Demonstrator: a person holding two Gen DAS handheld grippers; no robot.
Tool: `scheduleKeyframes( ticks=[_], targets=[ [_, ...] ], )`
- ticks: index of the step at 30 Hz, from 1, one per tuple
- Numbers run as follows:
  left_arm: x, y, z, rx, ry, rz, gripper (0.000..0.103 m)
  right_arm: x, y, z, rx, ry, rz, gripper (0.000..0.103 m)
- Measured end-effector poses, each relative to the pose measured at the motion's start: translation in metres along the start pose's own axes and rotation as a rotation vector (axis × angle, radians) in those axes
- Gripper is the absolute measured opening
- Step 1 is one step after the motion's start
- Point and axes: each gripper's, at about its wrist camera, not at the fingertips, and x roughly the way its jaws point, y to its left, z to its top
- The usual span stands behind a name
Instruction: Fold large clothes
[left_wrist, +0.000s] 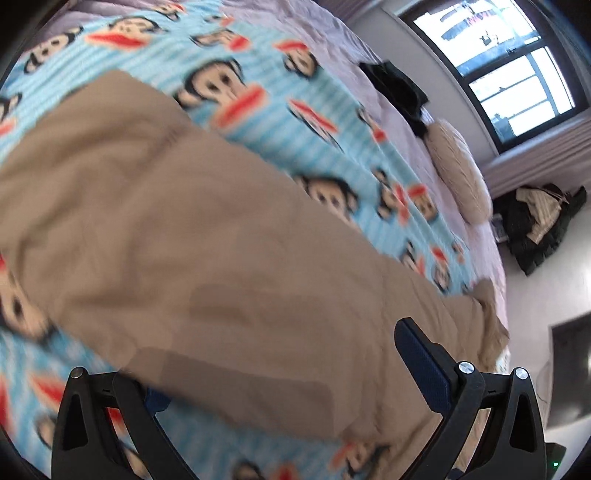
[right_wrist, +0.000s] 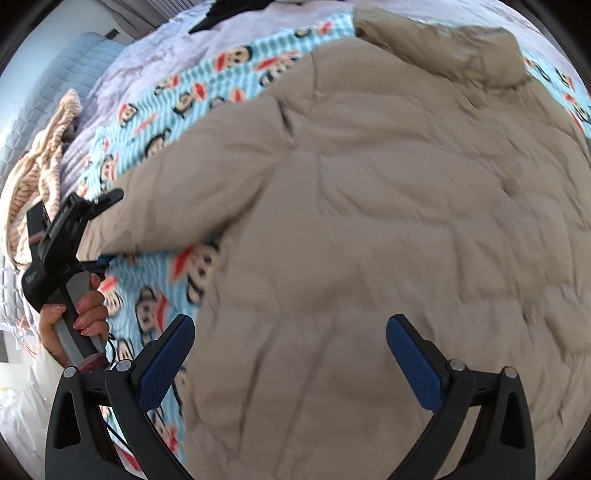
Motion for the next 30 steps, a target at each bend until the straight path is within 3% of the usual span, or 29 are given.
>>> scheduleKeyframes(
  ticks=[4, 5, 6, 7, 8, 9, 10, 11, 12, 16, 21, 26, 30],
  targets=[
    [0.006, 0.014, 0.022, 0.002, -0.045, 0.072, 0.1, 0.013, 0.005, 0.035, 0.031, -0.066, 0.047, 0.103],
    [0.008, 0.014, 0.026, 0.011, -0.05, 0.095, 0.084, 0.016, 0.007, 0.044, 0.041, -0.086, 0.059, 0.103],
    [0.009, 0.014, 0.028, 0.023, -0.041, 0.108, 0.06, 0.019, 0.008, 0.05, 0.048, -0.101, 0.07, 0.101],
    [0.009, 0.017, 0.028, 0.032, -0.032, 0.107, 0.047, 0.024, 0.011, 0.06, 0.06, -0.128, 0.096, 0.093],
    [0.01, 0.018, 0.03, 0.038, -0.015, 0.082, 0.024, 0.027, 0.014, 0.064, 0.066, -0.139, 0.116, 0.083],
    [0.009, 0.019, 0.031, 0.038, -0.004, 0.054, 0.015, 0.033, 0.017, 0.069, 0.071, -0.139, 0.138, 0.052],
    [0.004, 0.019, 0.029, 0.044, -0.008, 0.045, 0.015, 0.042, 0.021, 0.075, 0.081, -0.121, 0.166, 0.021],
    [-0.004, 0.013, 0.03, 0.076, -0.03, 0.049, 0.015, 0.051, 0.023, 0.079, 0.093, -0.106, 0.187, 0.012],
    [-0.011, 0.006, 0.031, 0.11, -0.05, 0.051, 0.015, 0.062, 0.025, 0.083, 0.11, -0.093, 0.208, 0.01],
    [-0.04, -0.032, 0.026, 0.23, -0.113, 0.008, 0.015, 0.094, 0.037, 0.087, 0.084, -0.055, 0.237, 0.008],
    [-0.067, -0.103, 0.009, 0.384, -0.144, -0.111, 0.015, 0.119, 0.038, 0.085, 0.093, -0.015, 0.244, 0.007],
    [-0.061, -0.191, -0.028, 0.498, -0.092, -0.277, 0.015, 0.116, 0.033, 0.084, 0.086, 0.026, 0.318, 0.007],
    [-0.043, -0.249, -0.066, 0.584, -0.034, -0.344, 0.015, 0.08, -0.002, 0.071, 0.14, 0.001, 0.365, 0.008]
  ],
)
